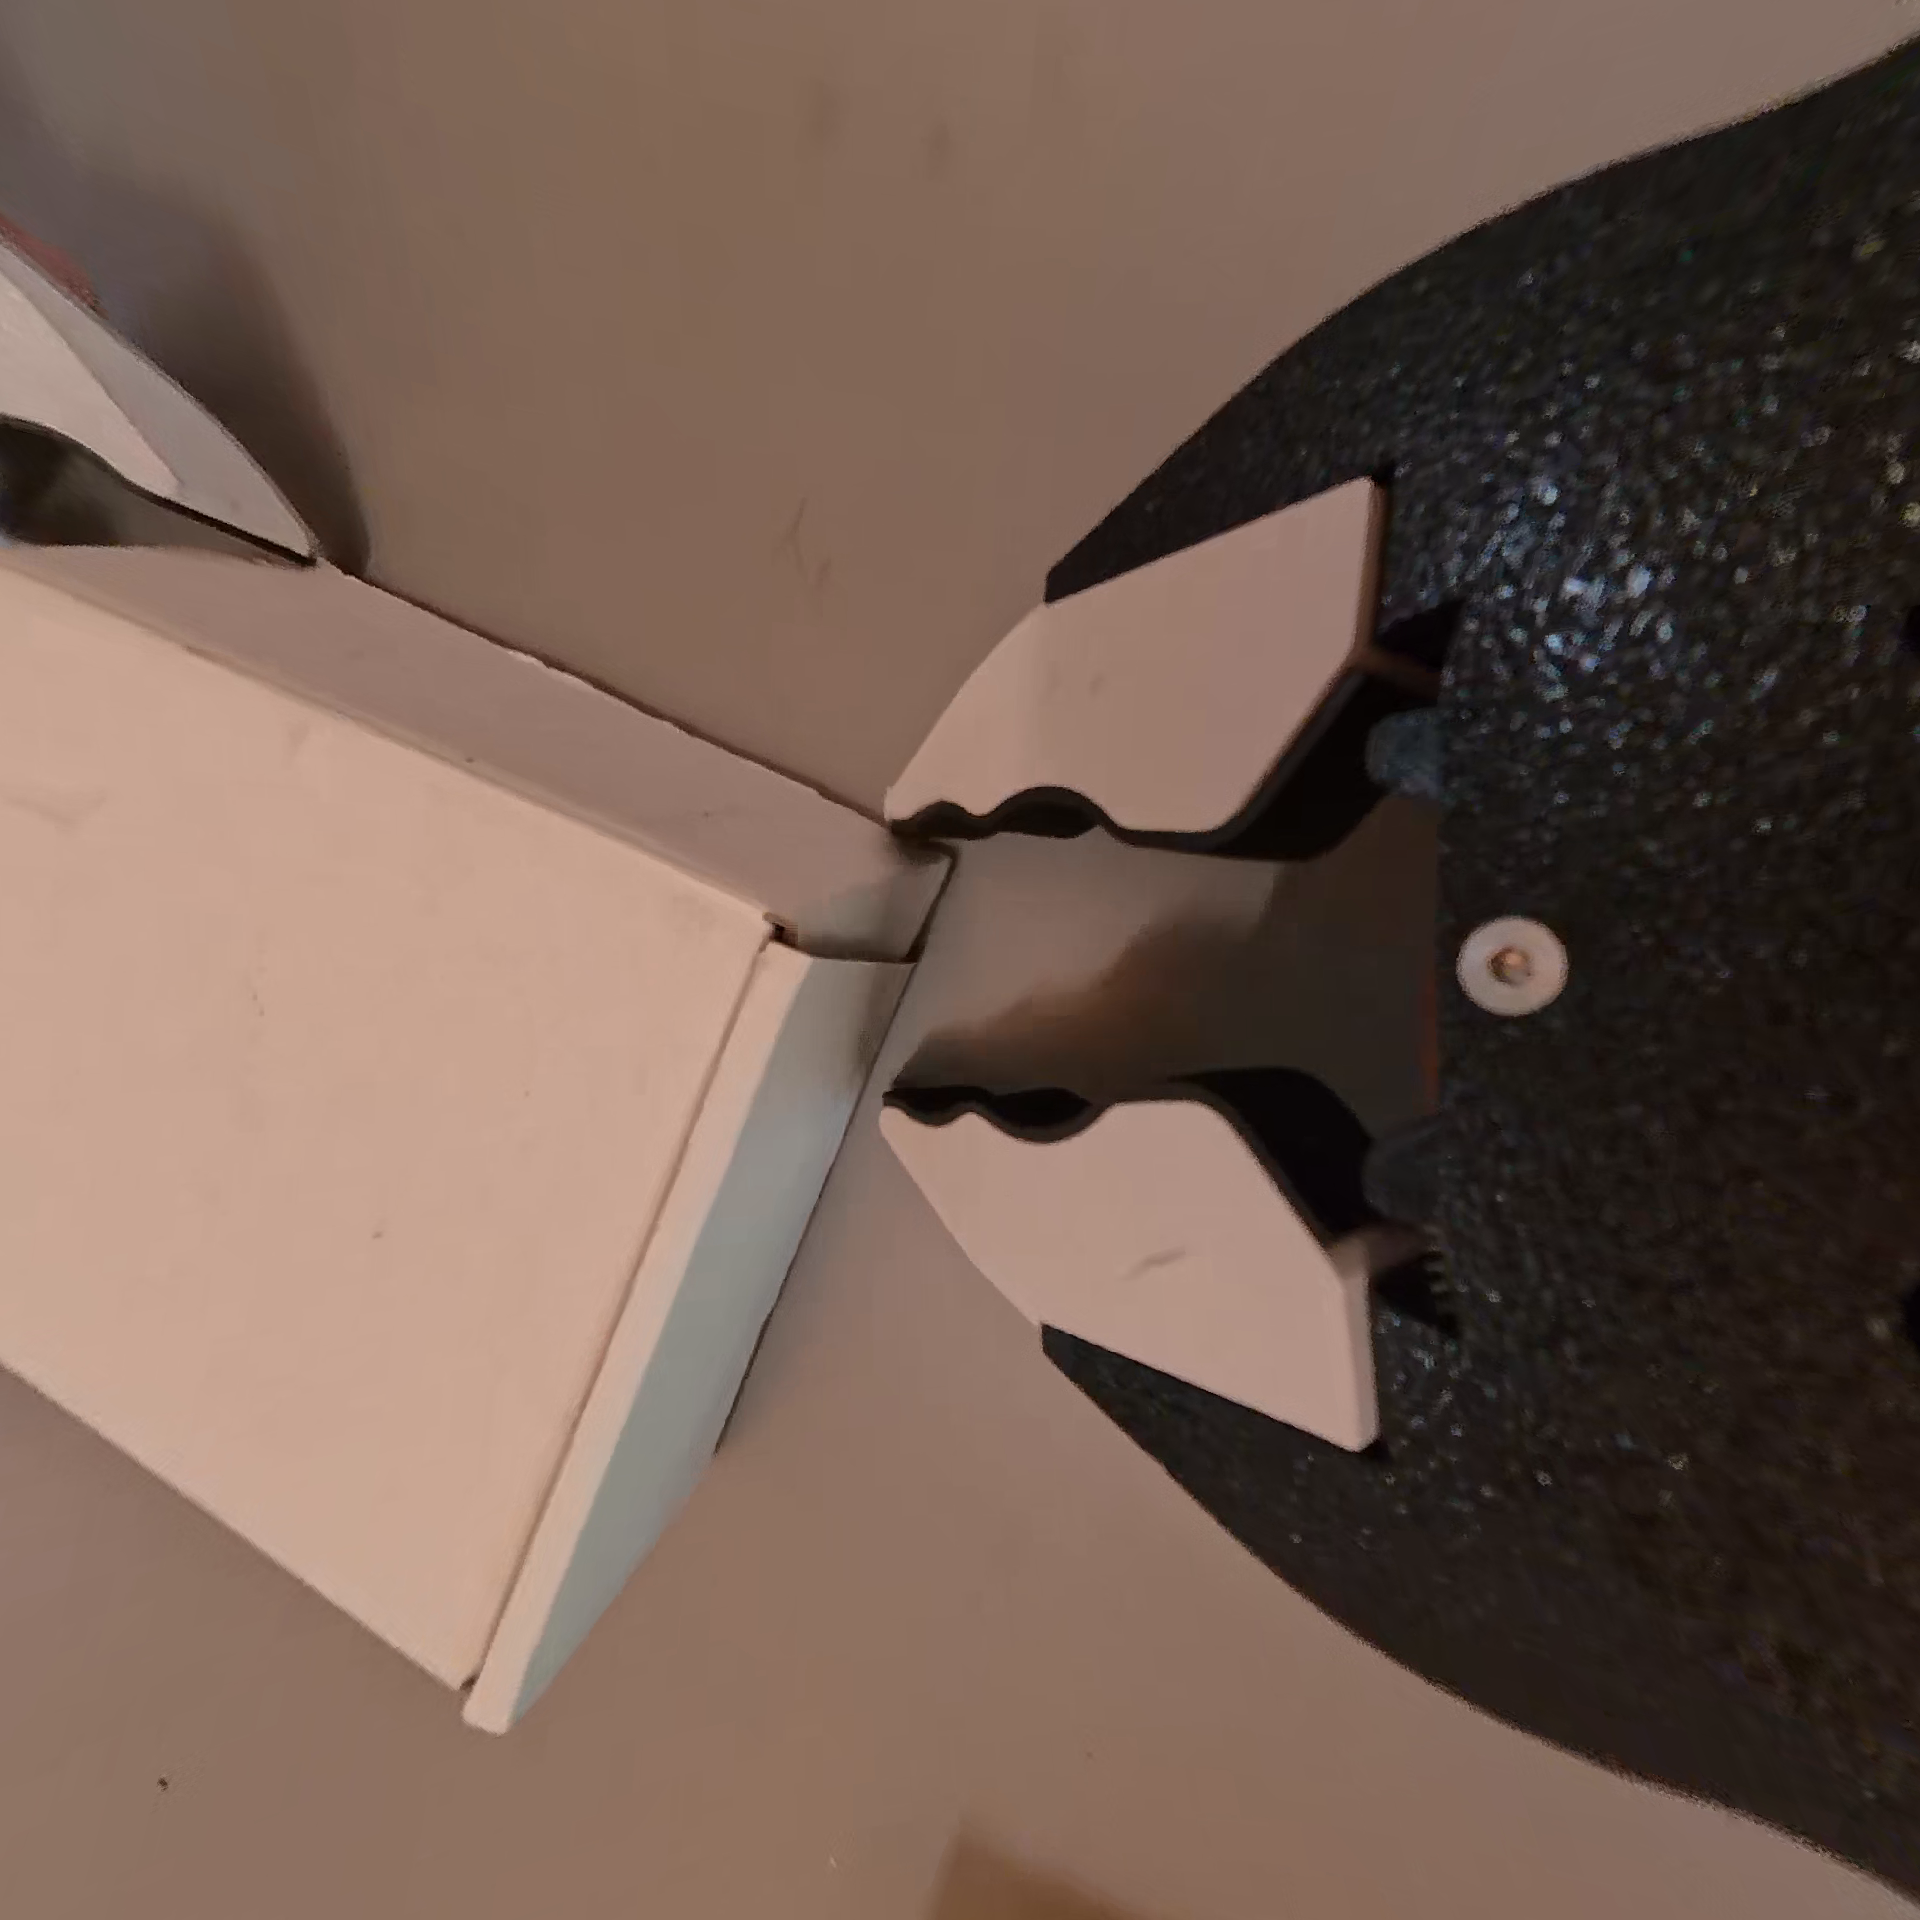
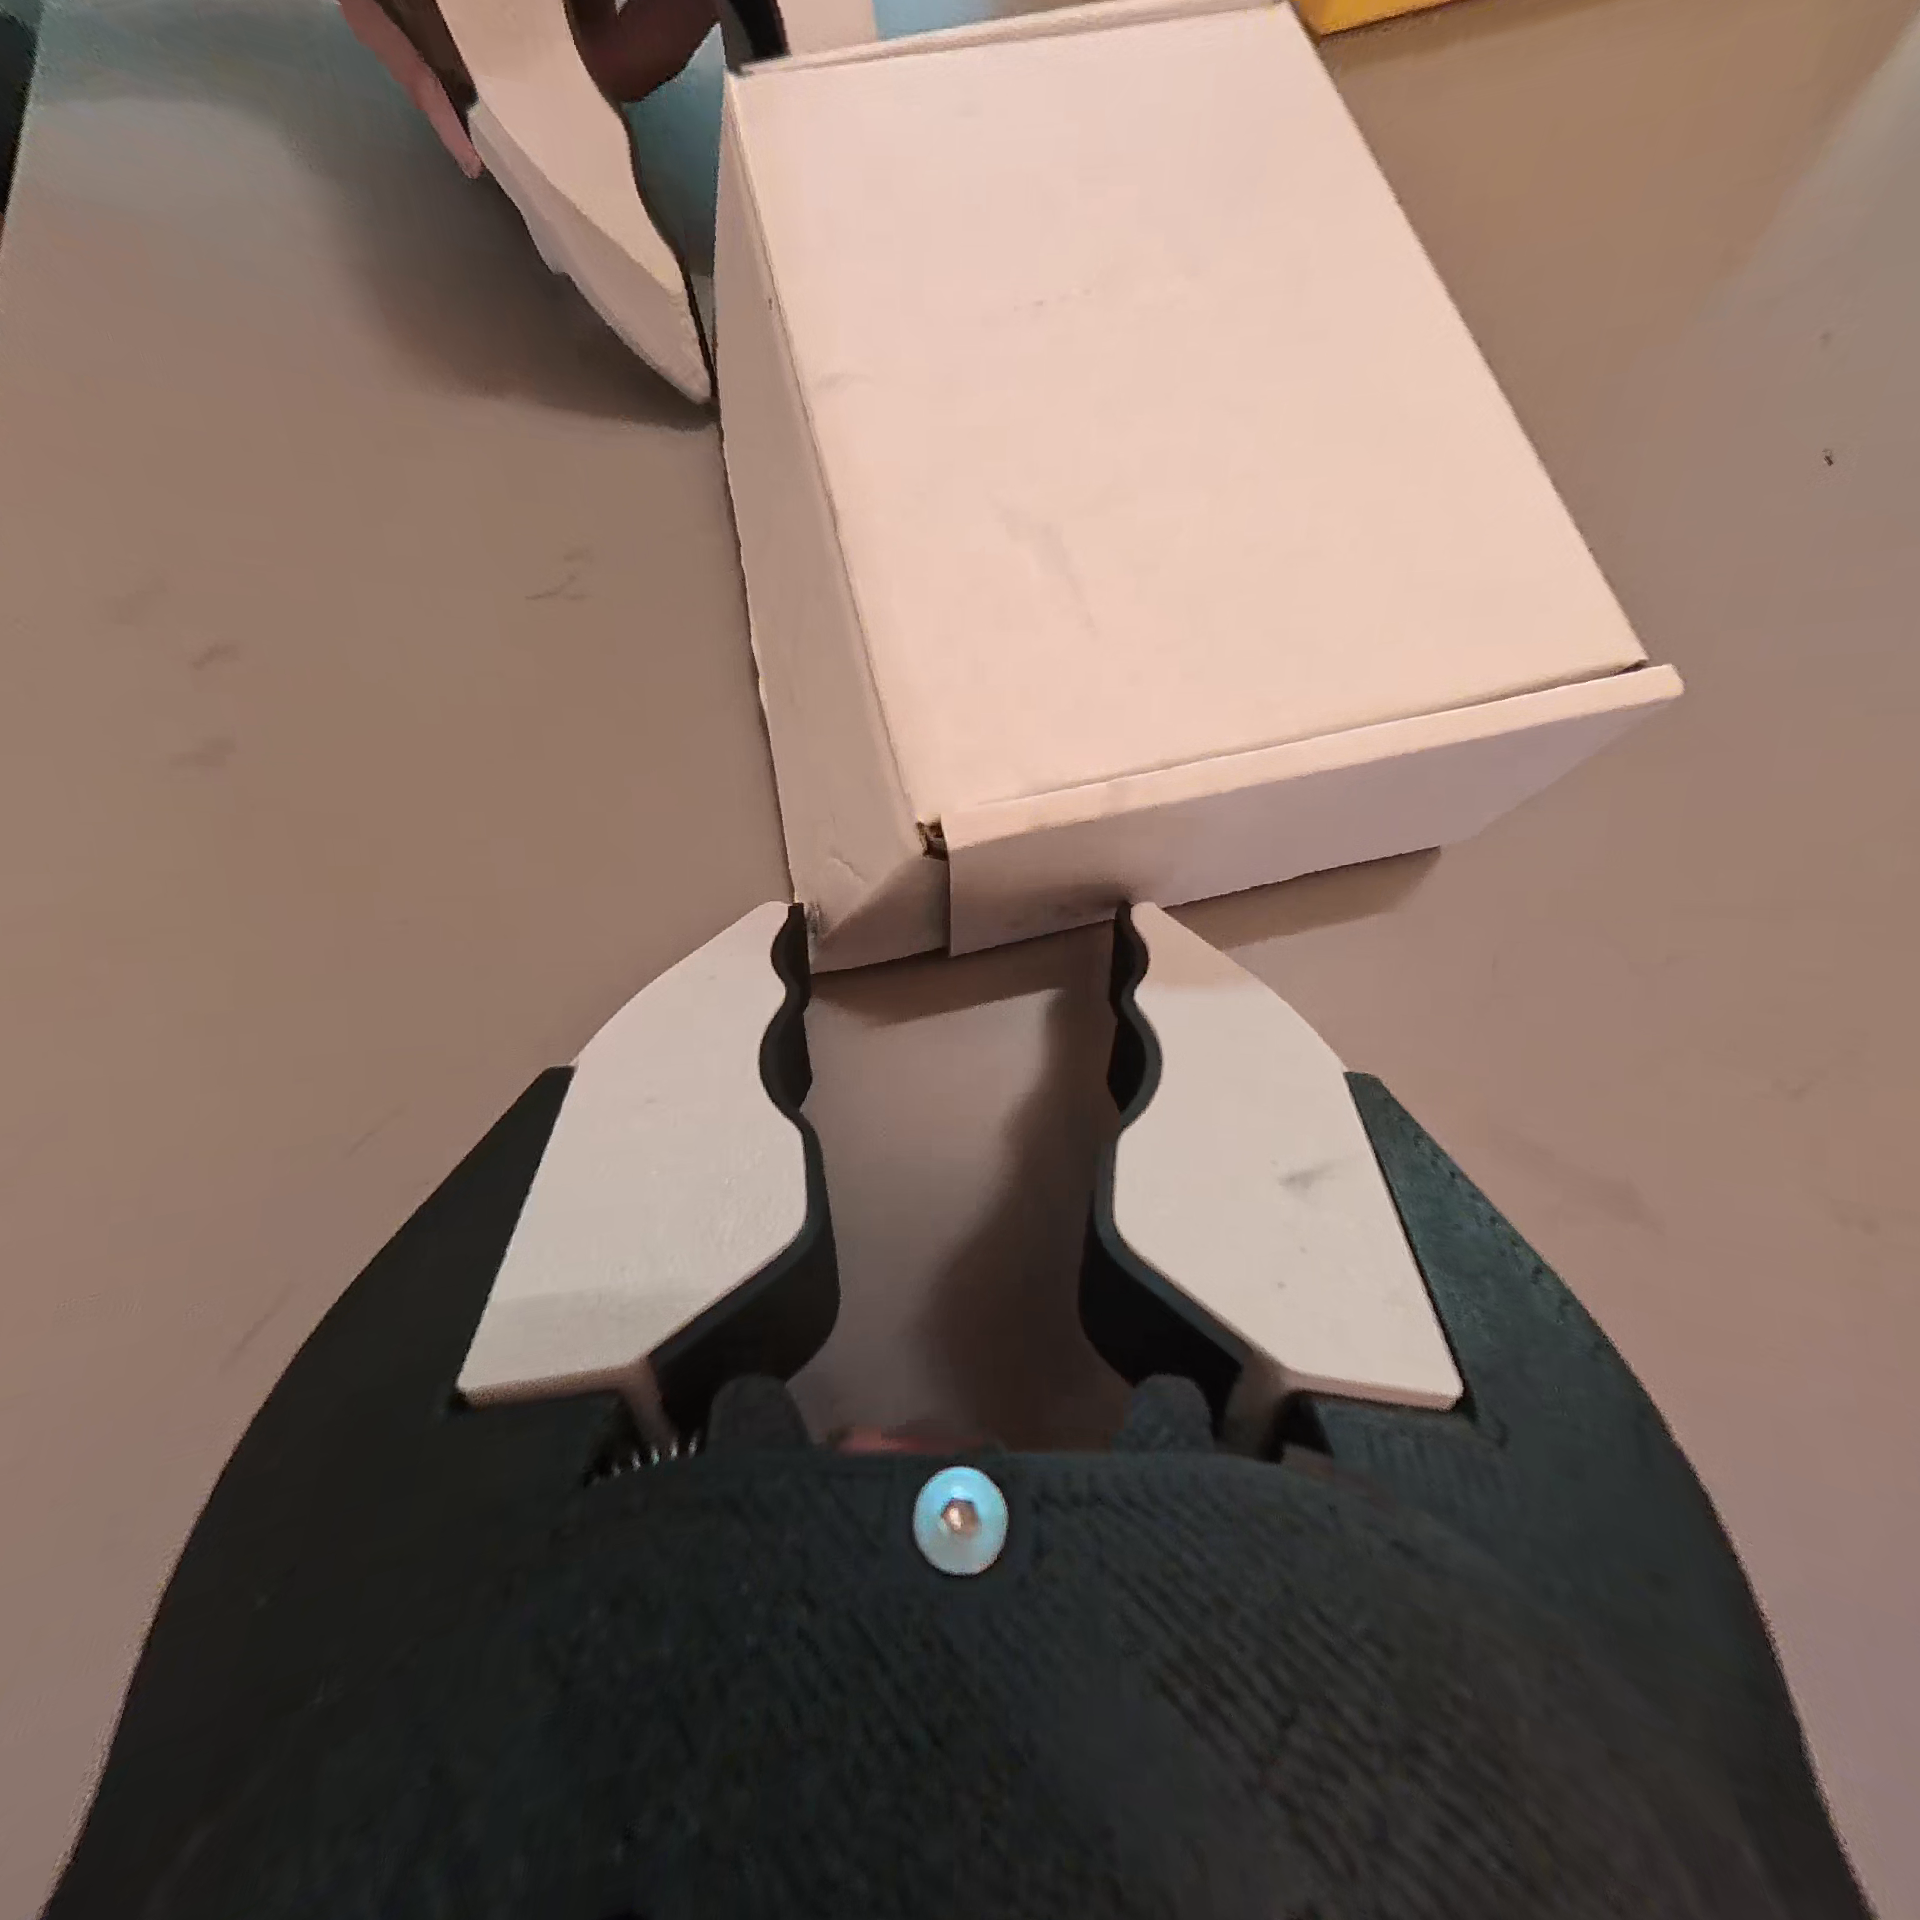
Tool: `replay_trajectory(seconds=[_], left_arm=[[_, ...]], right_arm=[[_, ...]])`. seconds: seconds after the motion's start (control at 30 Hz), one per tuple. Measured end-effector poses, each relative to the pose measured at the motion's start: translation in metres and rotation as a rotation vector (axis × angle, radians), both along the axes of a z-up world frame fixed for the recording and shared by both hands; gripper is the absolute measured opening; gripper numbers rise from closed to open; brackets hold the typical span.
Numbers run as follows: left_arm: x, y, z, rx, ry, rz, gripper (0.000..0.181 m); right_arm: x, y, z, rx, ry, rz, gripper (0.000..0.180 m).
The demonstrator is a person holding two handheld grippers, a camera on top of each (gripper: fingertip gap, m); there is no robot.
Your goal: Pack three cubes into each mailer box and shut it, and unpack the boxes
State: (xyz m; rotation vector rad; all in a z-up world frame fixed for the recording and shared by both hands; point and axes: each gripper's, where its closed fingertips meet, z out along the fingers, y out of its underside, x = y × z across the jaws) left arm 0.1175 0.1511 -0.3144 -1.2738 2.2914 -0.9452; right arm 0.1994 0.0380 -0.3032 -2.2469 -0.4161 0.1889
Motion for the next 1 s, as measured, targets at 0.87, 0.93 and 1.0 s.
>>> replay_trajectory(seconds=[0.87, 0.93, 1.0], left_arm=[[0.005, 0.009, 0.012, 0.002, -0.101, -0.086, 0.038], [0.006, 0.009, 0.011, 0.014, -0.106, -0.087, 0.037], [0.006, 0.01, 0.011, 0.027, -0.113, -0.087, 0.037]], right_arm=[[0.001, 0.007, -0.001, 0.007, -0.039, 0.001, 0.046], [0.002, 0.008, -0.002, 0.006, -0.051, -0.003, 0.046], [0.002, 0.009, -0.002, 0.004, -0.054, -0.006, 0.046]])
